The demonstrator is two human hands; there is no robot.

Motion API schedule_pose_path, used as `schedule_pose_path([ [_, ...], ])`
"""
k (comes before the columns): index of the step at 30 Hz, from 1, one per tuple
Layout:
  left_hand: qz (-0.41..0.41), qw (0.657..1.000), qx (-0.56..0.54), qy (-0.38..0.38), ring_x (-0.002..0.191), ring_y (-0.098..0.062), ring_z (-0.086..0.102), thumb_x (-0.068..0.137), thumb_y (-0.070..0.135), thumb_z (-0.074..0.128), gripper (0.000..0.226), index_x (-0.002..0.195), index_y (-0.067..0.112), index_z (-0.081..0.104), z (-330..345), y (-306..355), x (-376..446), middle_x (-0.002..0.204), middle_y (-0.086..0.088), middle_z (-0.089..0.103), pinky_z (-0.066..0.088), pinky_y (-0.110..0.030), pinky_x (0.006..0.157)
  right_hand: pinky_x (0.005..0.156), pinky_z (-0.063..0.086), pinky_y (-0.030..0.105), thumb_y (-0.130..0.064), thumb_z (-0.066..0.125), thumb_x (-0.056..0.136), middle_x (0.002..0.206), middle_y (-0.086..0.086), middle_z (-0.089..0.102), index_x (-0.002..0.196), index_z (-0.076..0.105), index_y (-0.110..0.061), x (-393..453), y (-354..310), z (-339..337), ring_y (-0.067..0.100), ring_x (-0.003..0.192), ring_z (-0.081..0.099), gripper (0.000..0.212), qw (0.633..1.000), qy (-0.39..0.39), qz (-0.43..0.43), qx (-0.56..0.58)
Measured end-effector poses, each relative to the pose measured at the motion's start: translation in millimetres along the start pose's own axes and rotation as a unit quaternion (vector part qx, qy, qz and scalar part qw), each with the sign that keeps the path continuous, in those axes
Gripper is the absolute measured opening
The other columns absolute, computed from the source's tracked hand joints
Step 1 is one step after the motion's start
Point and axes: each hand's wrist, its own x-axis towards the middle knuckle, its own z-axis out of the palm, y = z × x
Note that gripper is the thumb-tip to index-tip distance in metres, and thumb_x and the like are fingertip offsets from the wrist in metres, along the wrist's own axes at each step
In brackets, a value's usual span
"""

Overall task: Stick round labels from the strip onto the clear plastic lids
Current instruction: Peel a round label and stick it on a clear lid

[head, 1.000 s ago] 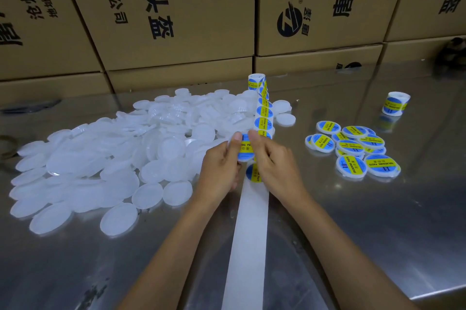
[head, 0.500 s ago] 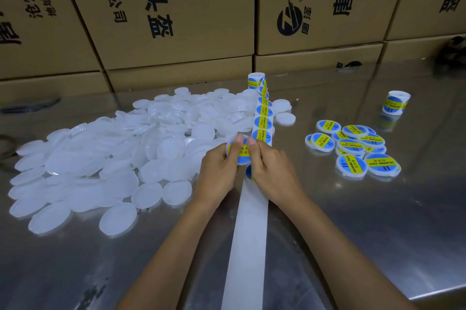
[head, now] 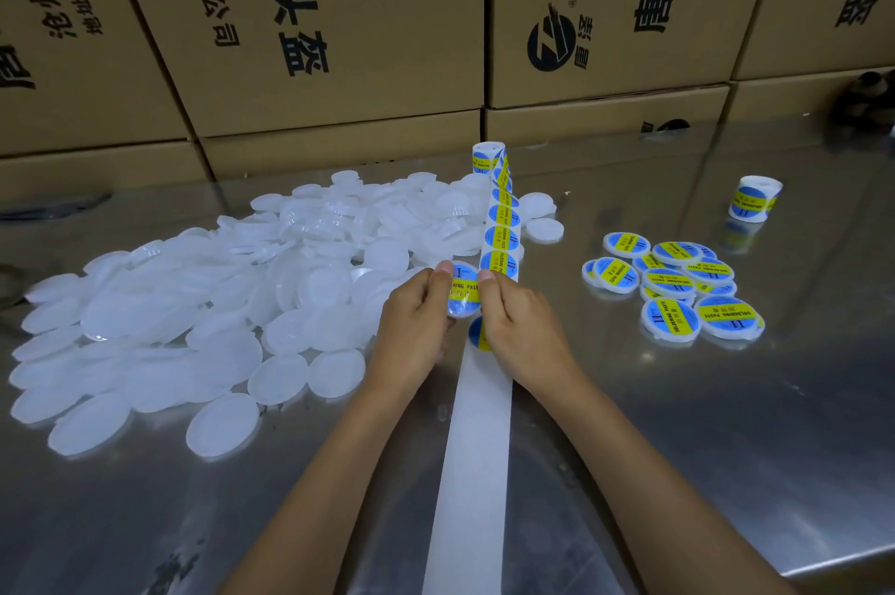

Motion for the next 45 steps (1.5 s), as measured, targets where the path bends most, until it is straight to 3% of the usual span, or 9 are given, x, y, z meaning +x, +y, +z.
schedule_pose_path([
  [6,0.02,0.999,0.048,0.016,0.035,-0.018,0.039,0.098,0.054,0.054,0.052,0.061,0.017,0.051,-4,0,-2,0.041,0.002,0.04,0.032,-0.022,0.039,0.062,0.039,0.034,-0.04,0.029,0.106,0.069,-0.003,0.061,0.069,0.039,-0.035,-4,-2,0,0.016,0.067,0.052,0.039,0.999,-0.039,-0.025,-0.01],
  [10,0.039,0.997,0.054,0.022,0.047,-0.02,0.041,0.105,0.048,0.042,0.056,0.074,0.003,0.054,0,-3,-1,0.043,0.006,0.042,0.036,-0.037,0.055,0.07,0.047,0.04,-0.059,0.034,0.099,0.072,0.01,0.063,0.075,0.051,-0.007,-3,-3,-3,0.025,0.073,0.057,0.06,0.998,-0.055,0.009,0.014],
  [14,0.031,0.998,0.039,0.042,0.046,-0.014,0.045,0.108,0.041,0.036,0.053,0.063,0.017,0.051,1,-4,-1,0.042,0.007,0.047,0.034,-0.03,0.051,0.06,0.034,0.034,-0.05,0.05,0.098,0.067,0.022,0.048,0.074,0.047,0.011,-2,-7,-5,0.022,0.061,0.038,0.066,0.989,-0.089,0.035,0.113],
  [19,-0.023,0.999,0.029,-0.031,0.039,-0.017,0.04,0.107,0.041,0.04,0.049,0.081,0.002,0.053,-1,0,0,0.048,0.0,0.043,0.035,-0.025,0.04,0.052,0.032,0.021,-0.045,0.047,0.101,0.049,-0.009,0.044,0.074,0.049,0.002,0,-4,-7,0.006,0.049,0.038,0.055,0.989,-0.063,0.049,0.125],
  [26,-0.083,0.977,-0.113,-0.159,0.048,-0.02,0.053,0.1,0.013,0.06,0.009,0.1,0.006,0.054,-6,2,-1,0.065,-0.005,0.049,0.048,-0.029,0.048,0.052,0.034,0.018,-0.041,0.042,0.104,0.059,0.0,0.046,0.071,0.047,-0.005,4,4,-7,0.006,0.054,0.04,0.049,0.992,-0.028,0.053,0.107],
  [32,-0.087,0.979,-0.148,-0.108,0.056,-0.022,0.063,0.095,-0.001,0.06,0.023,0.117,0.006,0.054,-5,-1,0,0.077,-0.014,0.066,0.056,-0.029,0.057,0.058,0.035,0.028,-0.045,0.04,0.104,0.063,0.001,0.046,0.072,0.05,-0.005,11,9,-12,0.013,0.061,0.042,0.052,0.983,0.057,0.117,0.133],
  [34,-0.088,0.983,-0.133,-0.086,0.058,-0.023,0.064,0.095,0.0,0.058,0.025,0.119,0.009,0.057,-6,-3,2,0.074,-0.011,0.067,0.057,-0.031,0.058,0.051,0.034,0.026,-0.045,0.04,0.104,0.059,-0.002,0.045,0.07,0.05,-0.011,17,14,-19,0.012,0.053,0.04,0.049,0.954,0.104,0.189,0.209],
  [39,-0.056,0.997,-0.027,-0.047,0.061,-0.024,0.065,0.098,0.001,0.053,0.018,0.112,0.011,0.058,-3,-7,4,0.08,-0.016,0.067,0.059,-0.037,0.063,0.039,0.035,0.019,-0.028,0.041,0.106,0.064,0.001,0.049,0.08,0.054,-0.014,24,30,-40,0.01,0.045,0.042,0.033,0.815,0.147,0.326,0.456],
  [45,-0.021,0.998,0.04,-0.034,0.062,-0.018,0.066,0.095,-0.005,0.046,0.027,0.106,0.016,0.058,-2,-7,4,0.084,-0.012,0.064,0.059,-0.032,0.059,0.057,0.043,0.019,-0.018,0.038,0.106,0.078,0.003,0.05,0.089,0.055,-0.01,25,38,-51,0.011,0.065,0.048,0.025,0.7,0.184,0.351,0.594],
])
